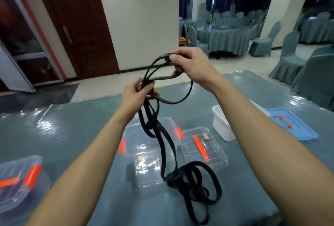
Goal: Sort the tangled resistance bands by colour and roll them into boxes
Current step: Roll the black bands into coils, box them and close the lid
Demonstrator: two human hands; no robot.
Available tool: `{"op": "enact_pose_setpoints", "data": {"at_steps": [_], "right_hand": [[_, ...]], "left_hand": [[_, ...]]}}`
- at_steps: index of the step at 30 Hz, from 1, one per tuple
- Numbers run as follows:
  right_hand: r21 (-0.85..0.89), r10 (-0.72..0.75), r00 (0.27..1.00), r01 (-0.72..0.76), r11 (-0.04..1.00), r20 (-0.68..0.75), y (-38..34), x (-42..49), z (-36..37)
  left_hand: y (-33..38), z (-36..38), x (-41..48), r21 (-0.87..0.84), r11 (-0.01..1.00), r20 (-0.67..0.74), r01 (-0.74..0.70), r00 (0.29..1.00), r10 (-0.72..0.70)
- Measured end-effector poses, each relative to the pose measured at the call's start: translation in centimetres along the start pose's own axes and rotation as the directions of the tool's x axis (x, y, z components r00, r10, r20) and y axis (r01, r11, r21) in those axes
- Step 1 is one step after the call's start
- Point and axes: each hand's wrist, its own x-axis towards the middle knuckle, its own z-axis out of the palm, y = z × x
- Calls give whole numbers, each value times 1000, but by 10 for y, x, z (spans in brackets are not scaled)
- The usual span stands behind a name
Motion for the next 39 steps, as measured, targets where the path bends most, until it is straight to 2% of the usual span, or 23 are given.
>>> {"op": "enact_pose_setpoints", "data": {"at_steps": [2, 3, 5, 6, 8, 9, 11, 13, 14, 15, 16, 17, 18, 20, 21, 23, 24, 25, 29, 32, 34, 36, 39], "right_hand": [[43, -23, 998, 25, 999, -56, -10, 11, 2], [60, -31, 996, 36, 998, -82, -16, 16, 4], [55, -65, 993, 70, 996, -98, -27, 23, 10], [43, -93, 993, 96, 994, -76, -32, 26, 15], [22, -145, 989, 146, 989, -4, -39, 31, 31], [-2, -156, 987, 156, 988, 27, -41, 32, 41], [-19, -170, 984, 171, 985, 49, -46, 33, 60], [81, -202, 979, 200, 976, 20, -55, 36, 75], [116, -216, 976, 214, 970, 0, -58, 37, 82], [117, -222, 975, 221, 968, -5, -60, 38, 90], [100, -223, 975, 221, 970, 10, -62, 37, 99], [93, -223, 974, 219, 971, 33, -63, 35, 109], [105, -228, 973, 222, 969, 45, -62, 34, 116], [143, -227, 974, 221, 965, 25, -55, 33, 127], [163, -212, 977, 207, 965, 12, -50, 33, 131], [216, -169, 985, 159, 963, 29, -43, 29, 142], [228, -150, 988, 136, 964, 46, -39, 26, 148], [226, -138, 988, 118, 967, 72, -35, 22, 154], [222, -86, 986, 53, 974, 140, -11, -2, 182], [201, 56, 989, -83, 976, 139, 11, -18, 204], [189, 138, 975, -171, 967, 174, 29, -34, 222], [172, 204, 949, -249, 953, 241, 47, -53, 242], [57, 281, 914, -310, 949, 293, 73, -79, 267]], "left_hand": [[34, -36, 7, 149, 983, -77, -110, 990, 122], [51, -53, 7, 274, 952, -37, -135, 988, 151], [71, -85, 6, 505, 854, 62, -127, 992, 111], [77, -101, 6, 533, 837, 40, -126, 991, 124], [89, -127, 4, 405, 906, -137, -127, 971, 197], [95, -136, 0, 384, 916, -152, -115, 971, 186], [106, -152, -9, 516, 847, -93, -130, 974, 207], [107, -171, -16, 494, 860, -164, -131, 957, 240], [106, -180, -19, 480, 871, -169, -108, 963, 212], [108, -184, -26, 546, 836, -90, -61, 987, 131], [107, -190, -33, 671, 742, 2, -17, 1000, 22], [105, -198, -40, 760, 650, 35, 20, 997, -71], [101, -209, -46, 775, 630, 1, 55, 996, -89], [94, -235, -60, 646, 752, -104, 135, 991, -88], [89, -244, -69, 628, 761, -77, 162, 986, -147], [69, -256, -92, 708, 668, 49, 231, 926, -373], [51, -262, -103, 722, 630, 61, 285, 881, -468], [32, -268, -113, 698, 638, 58, 325, 862, -503], [-21, -285, -153, 443, 815, -124, 372, 926, -355], [-54, -286, -182, 112, 920, -264, 376, 904, -337], [-72, -288, -195, -5, 939, -360, 343, 876, -322], [-81, -291, -205, 56, 939, -460, 339, 844, -278], [-91, -297, -217, 366, 857, -486, 362, 860, -156]]}}
